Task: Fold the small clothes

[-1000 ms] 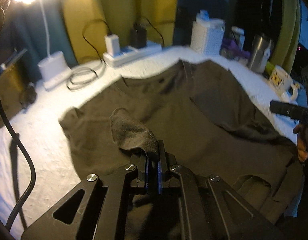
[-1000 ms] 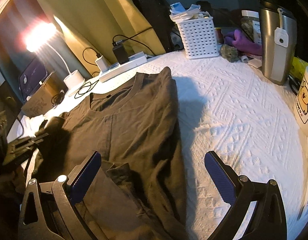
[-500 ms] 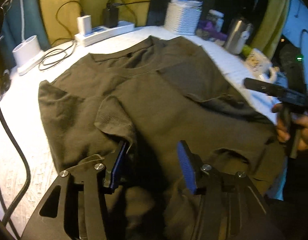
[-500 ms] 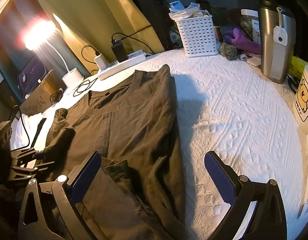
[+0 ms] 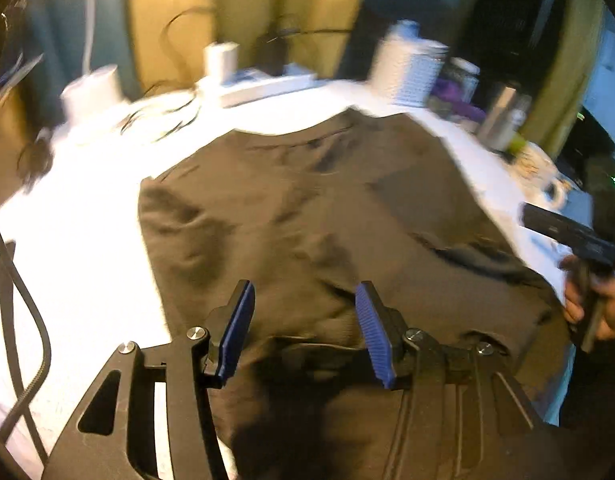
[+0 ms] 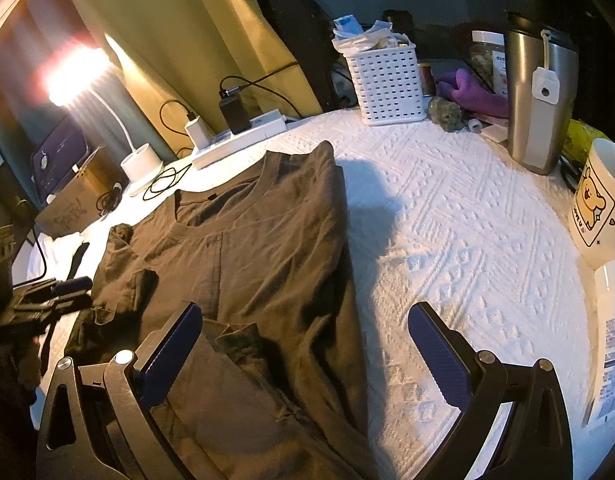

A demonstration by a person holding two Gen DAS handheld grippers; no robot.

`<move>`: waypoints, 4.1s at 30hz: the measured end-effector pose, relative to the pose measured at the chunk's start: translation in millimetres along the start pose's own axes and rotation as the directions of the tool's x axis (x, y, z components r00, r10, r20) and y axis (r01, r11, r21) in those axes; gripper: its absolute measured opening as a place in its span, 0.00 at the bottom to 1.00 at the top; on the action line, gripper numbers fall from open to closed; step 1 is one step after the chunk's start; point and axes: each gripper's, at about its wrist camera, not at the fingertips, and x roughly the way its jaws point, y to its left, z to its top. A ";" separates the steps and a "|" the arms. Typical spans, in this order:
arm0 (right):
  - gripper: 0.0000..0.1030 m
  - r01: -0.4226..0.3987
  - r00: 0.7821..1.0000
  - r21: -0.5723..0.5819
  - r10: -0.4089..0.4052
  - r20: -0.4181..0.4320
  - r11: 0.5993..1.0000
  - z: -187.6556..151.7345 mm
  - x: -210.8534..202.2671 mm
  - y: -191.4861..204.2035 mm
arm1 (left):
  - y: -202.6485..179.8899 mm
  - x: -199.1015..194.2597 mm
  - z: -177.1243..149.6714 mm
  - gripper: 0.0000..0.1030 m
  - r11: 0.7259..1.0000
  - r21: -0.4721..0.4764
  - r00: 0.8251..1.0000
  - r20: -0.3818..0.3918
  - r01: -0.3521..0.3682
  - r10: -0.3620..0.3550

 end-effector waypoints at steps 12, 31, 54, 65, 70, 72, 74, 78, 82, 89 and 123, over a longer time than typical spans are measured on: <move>1.00 0.041 0.999 -0.029 -0.041 -0.005 0.999 5.0 11.7 3.1 | -27.1 47.3 7.5 0.51 0.998 0.062 0.997 -0.070 0.016 -0.011; 1.00 0.030 0.999 -0.048 -0.031 -0.010 0.998 -4.2 3.3 29.1 | 17.8 -3.7 -41.6 0.51 0.997 -0.058 0.998 -0.039 0.046 -0.048; 1.00 0.113 0.994 -0.064 -0.112 0.016 0.992 -57.7 -54.9 33.2 | -8.9 -57.7 -79.7 0.51 0.998 -0.011 0.997 0.040 0.064 -0.064; 1.00 0.111 0.992 -0.232 -0.123 -0.040 0.967 -107.4 -48.2 104.9 | -9.5 -79.0 -134.4 0.63 0.998 -0.029 0.997 0.035 0.063 -0.062; 1.00 0.163 0.979 -0.324 -0.194 -0.067 0.932 -136.3 -36.6 124.8 | -11.3 -76.2 -151.5 0.63 0.998 -0.025 0.998 0.013 0.066 -0.066; 0.94 0.194 0.970 -0.353 -0.232 -0.068 0.915 -144.7 -32.7 125.0 | -12.8 -71.4 -156.4 0.63 0.998 -0.019 0.998 0.000 0.058 -0.058; 0.79 0.190 0.970 -0.349 -0.231 -0.080 0.918 -150.2 -33.1 119.3 | -15.5 -69.0 -160.6 0.63 0.998 -0.003 0.998 0.005 0.055 -0.055; 0.48 0.183 0.974 -0.341 -0.217 -0.065 0.922 -149.9 -41.6 106.6 | -17.6 -64.0 -164.7 0.53 0.999 0.007 0.998 0.024 0.051 -0.051; 0.16 0.185 0.974 -0.318 -0.217 -0.068 0.930 -143.7 -45.2 91.2 | -22.2 -65.5 -162.3 0.18 0.999 0.033 0.999 0.045 0.023 -0.024; 0.14 0.278 0.955 -0.281 -0.295 -0.019 0.918 -118.6 -52.2 64.6 | -26.4 -102.4 -142.9 0.14 0.998 0.055 0.984 0.180 0.009 -0.018; 0.78 0.292 0.956 -0.168 -0.283 0.075 0.942 -106.7 -102.4 51.7 | 24.3 -69.1 -132.5 0.63 0.995 -0.072 0.990 0.113 -0.072 0.080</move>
